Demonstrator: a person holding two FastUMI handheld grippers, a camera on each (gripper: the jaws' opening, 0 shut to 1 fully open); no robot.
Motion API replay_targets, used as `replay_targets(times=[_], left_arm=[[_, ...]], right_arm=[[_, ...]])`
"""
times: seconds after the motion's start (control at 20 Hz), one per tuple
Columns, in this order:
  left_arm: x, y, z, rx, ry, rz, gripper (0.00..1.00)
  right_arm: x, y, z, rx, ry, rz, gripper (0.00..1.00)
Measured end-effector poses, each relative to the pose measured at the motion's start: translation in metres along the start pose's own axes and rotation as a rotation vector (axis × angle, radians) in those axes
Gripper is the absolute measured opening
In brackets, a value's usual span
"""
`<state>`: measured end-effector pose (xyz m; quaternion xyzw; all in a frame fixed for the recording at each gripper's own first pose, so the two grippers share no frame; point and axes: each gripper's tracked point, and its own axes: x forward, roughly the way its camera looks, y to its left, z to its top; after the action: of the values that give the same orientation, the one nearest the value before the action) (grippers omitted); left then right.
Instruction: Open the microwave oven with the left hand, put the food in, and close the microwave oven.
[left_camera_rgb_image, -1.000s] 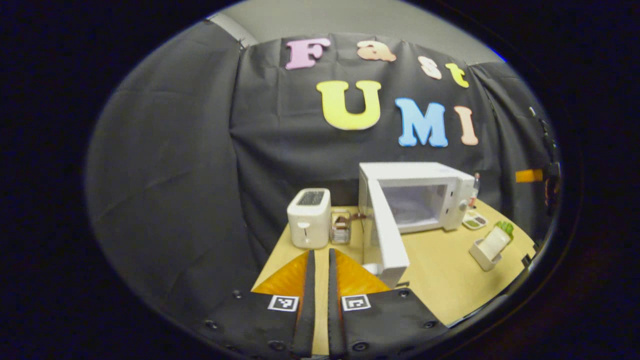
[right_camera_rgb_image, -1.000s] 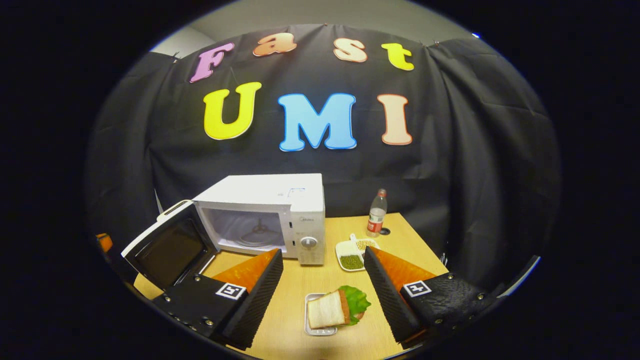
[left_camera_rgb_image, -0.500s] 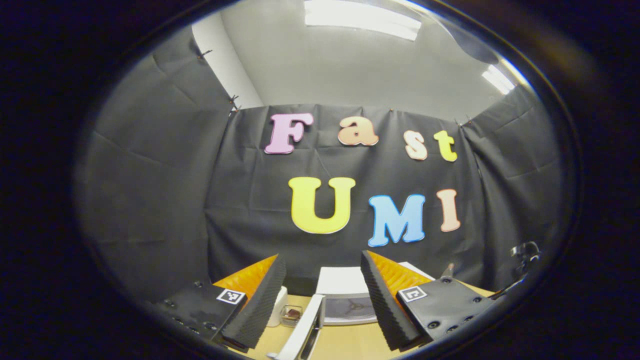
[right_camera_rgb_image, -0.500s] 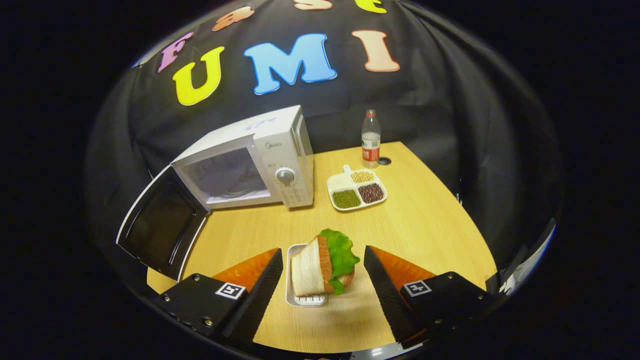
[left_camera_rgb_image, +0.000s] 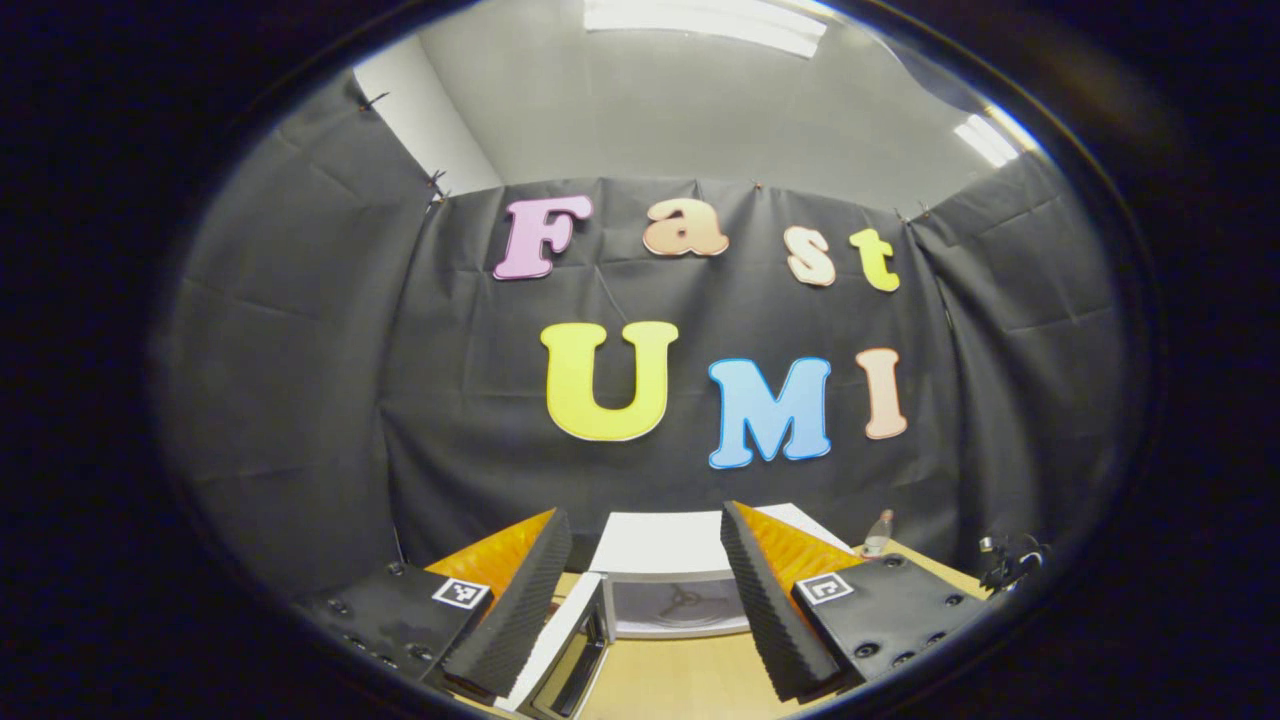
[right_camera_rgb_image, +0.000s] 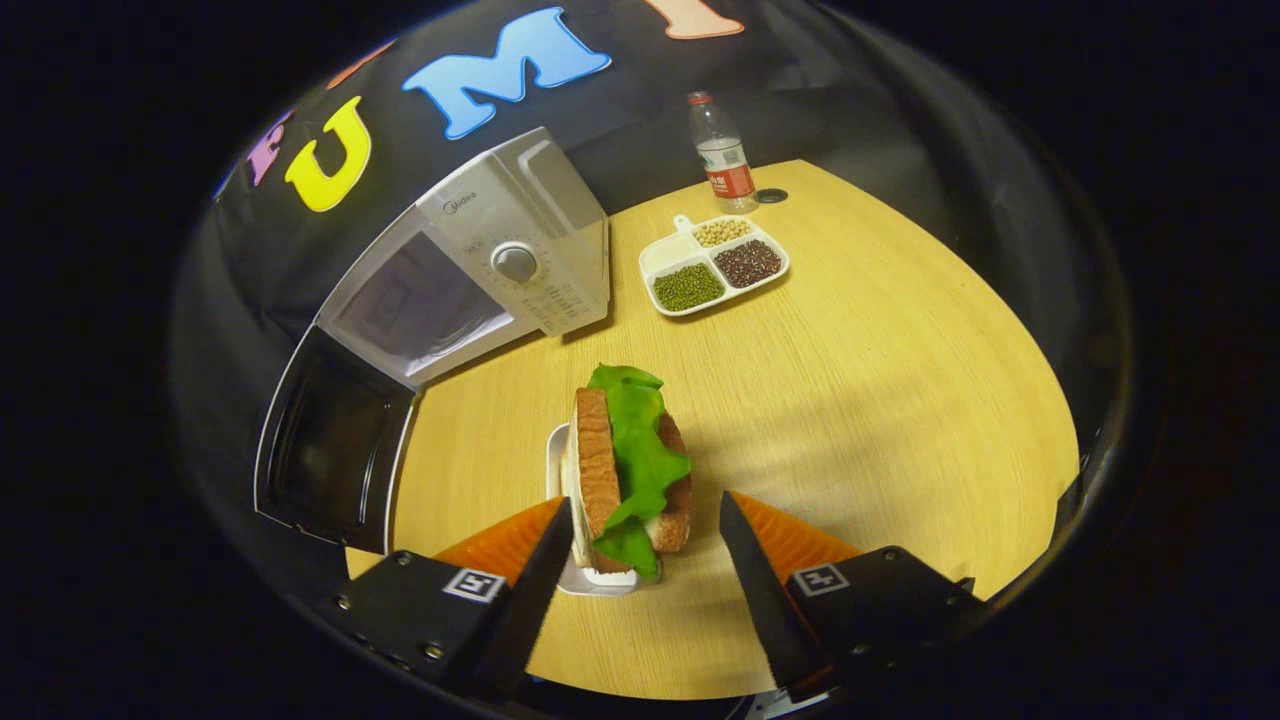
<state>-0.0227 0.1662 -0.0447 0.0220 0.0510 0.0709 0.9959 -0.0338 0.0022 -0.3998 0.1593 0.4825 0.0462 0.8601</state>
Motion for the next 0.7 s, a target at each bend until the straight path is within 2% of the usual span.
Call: replay_targets(times=[0.05, 0.1, 0.15, 0.2, 0.25, 0.3, 0.35, 0.45, 0.5, 0.7], left_arm=[[0.001, -0.001, -0.001, 0.0, 0.003, 0.006, 0.94], [0.003, -0.003, -0.003, 0.002, 0.006, 0.008, 0.94], [0.004, -0.006, -0.004, 0.004, 0.011, 0.007, 0.94], [0.005, -0.007, -0.005, 0.007, 0.015, 0.008, 0.97], [0.006, -0.008, -0.006, 0.01, 0.02, 0.007, 0.94], [0.006, -0.009, -0.008, 0.011, 0.022, 0.008, 0.94], [0.007, -0.009, -0.008, 0.01, 0.024, 0.008, 0.97], [0.005, -0.008, -0.009, 0.006, 0.024, 0.009, 0.94], [0.005, -0.006, -0.007, 0.005, 0.022, 0.01, 0.97], [0.0, -0.001, -0.001, 0.002, 0.01, 0.002, 0.97]], right_arm=[[0.002, 0.005, 0.002, 0.016, 0.003, 0.031, 0.72], [0.002, 0.007, 0.001, 0.038, 0.012, 0.053, 0.72], [0.001, 0.009, 0.003, 0.055, 0.024, 0.073, 0.53], [0.001, 0.012, 0.001, 0.066, 0.028, 0.094, 0.48], [0.009, 0.014, 0.002, 0.081, 0.034, 0.11, 0.42], [0.003, 0.018, 0.001, 0.088, 0.032, 0.12, 0.27], [-0.001, 0.02, 0.004, 0.076, 0.029, 0.126, 0.17], [-0.011, 0.025, 0.01, 0.049, -0.008, 0.123, 0.17], [-0.017, 0.032, 0.015, 0.043, -0.03, 0.137, 0.17], [-0.042, 0.069, 0.038, 0.082, -0.124, 0.236, 0.17]])
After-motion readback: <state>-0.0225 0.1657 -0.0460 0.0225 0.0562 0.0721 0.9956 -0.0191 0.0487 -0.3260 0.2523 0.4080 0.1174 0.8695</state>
